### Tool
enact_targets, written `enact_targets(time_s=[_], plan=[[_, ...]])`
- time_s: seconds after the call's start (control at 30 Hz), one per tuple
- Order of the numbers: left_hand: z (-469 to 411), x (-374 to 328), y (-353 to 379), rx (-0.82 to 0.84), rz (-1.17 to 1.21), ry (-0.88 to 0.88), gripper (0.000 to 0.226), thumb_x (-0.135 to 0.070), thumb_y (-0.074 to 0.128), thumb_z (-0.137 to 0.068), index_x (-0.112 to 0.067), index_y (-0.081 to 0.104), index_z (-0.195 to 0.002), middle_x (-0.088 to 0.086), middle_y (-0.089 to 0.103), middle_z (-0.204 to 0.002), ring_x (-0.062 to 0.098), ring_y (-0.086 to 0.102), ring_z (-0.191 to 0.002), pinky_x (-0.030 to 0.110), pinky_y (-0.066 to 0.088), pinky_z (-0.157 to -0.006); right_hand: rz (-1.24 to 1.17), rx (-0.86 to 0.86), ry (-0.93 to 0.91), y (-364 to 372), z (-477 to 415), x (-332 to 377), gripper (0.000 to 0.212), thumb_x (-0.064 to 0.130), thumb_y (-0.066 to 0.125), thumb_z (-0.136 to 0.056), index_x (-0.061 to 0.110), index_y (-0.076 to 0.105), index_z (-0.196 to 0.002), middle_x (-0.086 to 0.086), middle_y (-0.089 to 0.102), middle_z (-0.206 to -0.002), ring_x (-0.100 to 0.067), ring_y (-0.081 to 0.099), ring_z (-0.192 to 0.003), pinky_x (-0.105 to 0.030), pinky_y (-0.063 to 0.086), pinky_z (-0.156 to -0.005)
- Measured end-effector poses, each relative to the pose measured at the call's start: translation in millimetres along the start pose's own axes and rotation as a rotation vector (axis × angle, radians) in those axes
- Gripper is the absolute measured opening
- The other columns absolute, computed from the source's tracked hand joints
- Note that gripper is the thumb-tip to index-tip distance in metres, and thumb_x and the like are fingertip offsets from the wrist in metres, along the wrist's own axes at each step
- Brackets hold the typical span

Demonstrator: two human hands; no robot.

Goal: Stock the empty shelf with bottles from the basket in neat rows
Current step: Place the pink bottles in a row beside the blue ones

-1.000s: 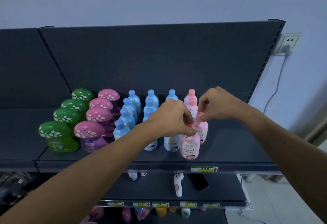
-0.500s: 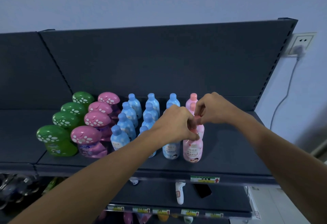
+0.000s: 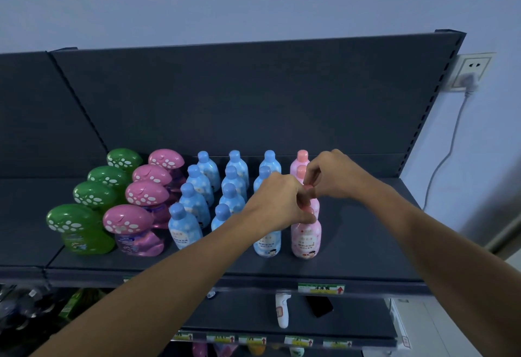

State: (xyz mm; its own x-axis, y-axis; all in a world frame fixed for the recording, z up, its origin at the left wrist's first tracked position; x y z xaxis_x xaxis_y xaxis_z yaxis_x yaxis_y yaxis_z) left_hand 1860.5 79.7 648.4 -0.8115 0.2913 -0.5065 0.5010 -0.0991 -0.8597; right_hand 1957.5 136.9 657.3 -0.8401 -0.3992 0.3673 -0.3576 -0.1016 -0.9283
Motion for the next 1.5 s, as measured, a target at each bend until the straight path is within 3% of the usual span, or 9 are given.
enact_targets(time_s=[0.23, 0.67, 0.97, 1.2, 1.27, 1.37, 1.5], plan=[[-4.3, -1.0, 2.8, -0.002, 0.001, 0.01, 0.02, -0.033, 0.088, -0.072, -0.022, 0.08, -0.087, -0.007, 0.075, -0.079, 0.009, 0.065, -0.091, 0.034, 0.059, -0.082, -0.01, 0.016, 0.024, -1.1, -2.4, -5.7, 0.017, 0.028, 0.088, -0.069, 0.033, 0.072, -0.065, 0.015, 0.07, -0.072, -0.003, 0.066, -0.074, -0.023, 0.053, -0.066], [-7.9, -0.5, 10.0, -0.016, -0.02, 0.013, 0.022, -0.037, 0.088, -0.07, -0.022, 0.078, -0.082, -0.007, 0.073, -0.076, 0.011, 0.066, -0.083, 0.037, 0.059, -0.078, -0.023, 0.042, 0.034, 5.0, -5.9, -8.3, 0.022, 0.023, 0.086, -0.067, 0.035, 0.068, -0.063, 0.019, 0.067, -0.068, 0.002, 0.064, -0.071, -0.016, 0.043, -0.06], [-5.3, -2.1, 10.1, -0.031, -0.031, 0.069, 0.021, -0.033, 0.086, -0.077, -0.019, 0.079, -0.091, -0.004, 0.075, -0.082, 0.011, 0.068, -0.084, 0.036, 0.058, -0.081, 0.018, 0.056, 0.059, 5.1, -6.7, -5.3, 0.023, 0.022, 0.084, -0.068, 0.035, 0.066, -0.063, 0.016, 0.068, -0.072, -0.001, 0.066, -0.073, -0.019, 0.048, -0.063], [-3.2, -2.9, 10.9, -0.021, -0.025, 0.088, 0.023, -0.035, 0.086, -0.076, -0.02, 0.076, -0.091, -0.004, 0.074, -0.085, 0.013, 0.067, -0.087, 0.036, 0.057, -0.082, 0.066, -0.01, 0.069, -5.1, -6.7, -1.8, 0.014, 0.03, 0.083, -0.07, 0.031, 0.071, -0.077, 0.019, 0.068, -0.078, 0.002, 0.063, -0.078, -0.016, 0.046, -0.063], [-2.8, -0.8, 10.2, -0.01, -0.019, 0.076, 0.026, -0.037, 0.085, -0.076, -0.02, 0.076, -0.093, -0.002, 0.072, -0.084, 0.015, 0.066, -0.087, 0.036, 0.057, -0.079, 0.08, -0.027, 0.067, -10.1, -7.2, 0.8, 0.014, 0.029, 0.082, -0.07, 0.032, 0.07, -0.077, 0.018, 0.069, -0.078, 0.001, 0.064, -0.079, -0.018, 0.048, -0.066], [-0.7, 4.4, -0.6, -0.02, -0.001, 0.061, 0.025, -0.042, 0.083, -0.075, -0.022, 0.07, -0.081, 0.001, 0.069, -0.076, 0.018, 0.063, -0.083, 0.035, 0.054, -0.074, 0.098, -0.058, 0.065, -18.1, -7.8, 7.0, 0.01, 0.029, 0.08, -0.073, 0.029, 0.072, -0.078, 0.018, 0.069, -0.079, -0.002, 0.063, -0.081, -0.022, 0.051, -0.072], [8.9, 20.4, -42.8, -0.116, -0.061, 0.065, 0.024, -0.038, 0.08, -0.082, -0.016, 0.074, -0.088, -0.001, 0.072, -0.083, 0.02, 0.065, -0.09, 0.04, 0.055, -0.083, 0.104, -0.085, 0.075, -25.3, -10.2, 21.3, 0.004, 0.03, 0.074, -0.077, 0.029, 0.071, -0.078, 0.016, 0.069, -0.081, -0.007, 0.064, -0.084, -0.027, 0.055, -0.074]])
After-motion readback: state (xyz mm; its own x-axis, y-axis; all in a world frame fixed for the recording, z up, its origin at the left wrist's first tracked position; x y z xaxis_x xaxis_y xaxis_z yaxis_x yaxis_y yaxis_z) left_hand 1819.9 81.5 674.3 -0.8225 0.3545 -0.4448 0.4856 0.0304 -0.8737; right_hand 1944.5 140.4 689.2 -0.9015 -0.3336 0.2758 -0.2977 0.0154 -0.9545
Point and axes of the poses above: each hand's wrist, its own z-axis away from the middle knuckle, its own y-axis out of the palm, x = y × z, the point moved 10 cm from there along -z, towards the middle knuckle
